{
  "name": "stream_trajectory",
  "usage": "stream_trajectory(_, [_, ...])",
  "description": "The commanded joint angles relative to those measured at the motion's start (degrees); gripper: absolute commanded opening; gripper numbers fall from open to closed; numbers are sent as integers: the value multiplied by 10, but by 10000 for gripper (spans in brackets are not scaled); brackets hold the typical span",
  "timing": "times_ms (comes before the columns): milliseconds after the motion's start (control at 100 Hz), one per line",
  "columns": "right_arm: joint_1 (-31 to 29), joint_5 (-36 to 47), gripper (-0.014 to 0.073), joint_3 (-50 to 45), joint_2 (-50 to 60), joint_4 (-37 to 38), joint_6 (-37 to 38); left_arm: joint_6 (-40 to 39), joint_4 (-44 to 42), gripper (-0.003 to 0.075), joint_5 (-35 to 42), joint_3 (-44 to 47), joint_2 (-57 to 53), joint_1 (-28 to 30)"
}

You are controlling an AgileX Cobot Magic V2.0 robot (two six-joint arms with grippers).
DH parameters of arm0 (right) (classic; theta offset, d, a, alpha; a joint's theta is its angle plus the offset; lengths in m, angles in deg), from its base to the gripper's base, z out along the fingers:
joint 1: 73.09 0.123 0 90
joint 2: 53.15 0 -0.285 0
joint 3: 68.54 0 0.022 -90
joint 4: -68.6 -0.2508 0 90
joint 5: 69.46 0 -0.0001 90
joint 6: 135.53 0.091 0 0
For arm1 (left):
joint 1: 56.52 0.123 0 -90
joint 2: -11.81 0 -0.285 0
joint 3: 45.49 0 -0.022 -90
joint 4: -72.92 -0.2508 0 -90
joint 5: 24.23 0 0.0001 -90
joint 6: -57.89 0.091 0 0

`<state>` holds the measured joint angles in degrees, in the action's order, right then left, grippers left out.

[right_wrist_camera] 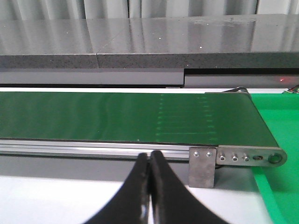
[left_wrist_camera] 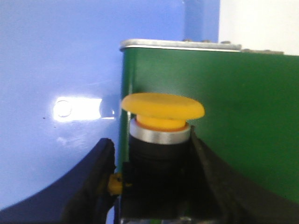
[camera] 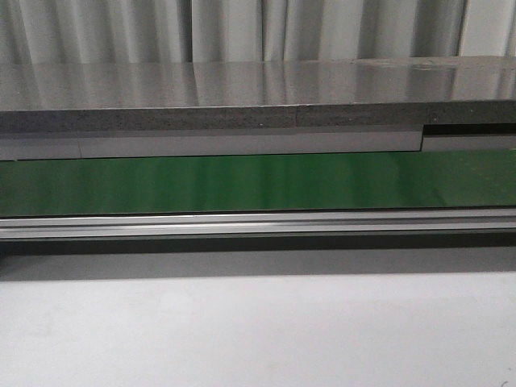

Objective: Move button from left to right
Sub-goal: 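Close the left gripper on the button's black body and lift it, then place the button on the belt end nearest the left gripper and release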

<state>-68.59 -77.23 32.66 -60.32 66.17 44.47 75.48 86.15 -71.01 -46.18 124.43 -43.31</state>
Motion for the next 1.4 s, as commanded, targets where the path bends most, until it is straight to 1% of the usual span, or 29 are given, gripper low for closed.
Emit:
stream_trajectory(0, [1,48,-68,8,11,2,0,-1,7,43,12,-13,-32,-17])
stream_trajectory(160, [1,48,-68,8,11,2,0,-1,-9,43,9,-13,-32,-35])
stream_trajectory(300, [1,48,-68,8,11,2,0,-1,-11,43,5,-12,-32,-35])
stream_trajectory(390, [1,48,-68,8,11,2,0,-1,-11,67,2,-12,-32,-35])
stream_trajectory(440, [1,48,-68,8,11,2,0,-1,-11,109,-3,-12,-32,-35])
stream_trajectory(510, [1,48,-68,8,11,2,0,-1,-11,198,-3,-12,-32,-35])
stream_trajectory(560, [1,48,-68,8,11,2,0,-1,-11,286,-3,-12,-31,-35])
stream_trajectory(680, [1,48,-68,8,11,2,0,-3,-11,453,-7,-11,-20,-35])
stream_trajectory(770, [1,48,-68,8,11,2,0,-4,-6,540,-7,-11,-19,-35])
stream_trajectory(820, [1,48,-68,8,11,2,0,-4,-3,569,-6,-11,-20,-35])
stream_trajectory(870, [1,48,-68,8,11,2,0,-4,-1,579,-6,-13,-22,-35])
stream_trajectory(1090, [1,48,-68,8,11,2,0,-4,14,578,-6,-13,-44,-38])
stream_trajectory(1390, [1,48,-68,8,11,2,0,-4,15,578,-8,-13,-122,-65])
